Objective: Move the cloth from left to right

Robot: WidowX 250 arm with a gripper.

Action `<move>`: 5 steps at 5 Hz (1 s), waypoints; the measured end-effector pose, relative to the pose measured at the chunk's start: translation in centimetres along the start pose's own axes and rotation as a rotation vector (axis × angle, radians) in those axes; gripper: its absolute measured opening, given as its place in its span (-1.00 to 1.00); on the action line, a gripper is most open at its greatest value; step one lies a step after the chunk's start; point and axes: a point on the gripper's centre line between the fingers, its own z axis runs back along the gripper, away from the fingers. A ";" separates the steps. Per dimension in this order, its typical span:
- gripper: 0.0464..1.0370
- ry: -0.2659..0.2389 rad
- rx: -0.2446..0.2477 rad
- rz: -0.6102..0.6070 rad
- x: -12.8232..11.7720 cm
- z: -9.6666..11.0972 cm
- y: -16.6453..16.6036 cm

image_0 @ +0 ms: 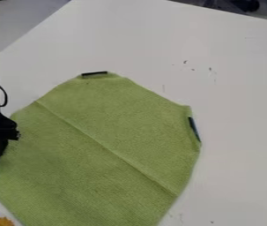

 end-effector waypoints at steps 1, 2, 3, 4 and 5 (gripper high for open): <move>-0.75 0.008 0.013 -0.008 0.0 0.0 -0.1; -0.93 0.020 0.040 -0.038 0.2 0.8 -0.3; -0.96 0.007 0.103 -0.062 1.7 3.0 -0.8; -0.96 0.006 0.157 -0.092 3.8 5.4 -2.9; -0.96 -0.022 0.147 -0.116 5.9 6.4 -5.7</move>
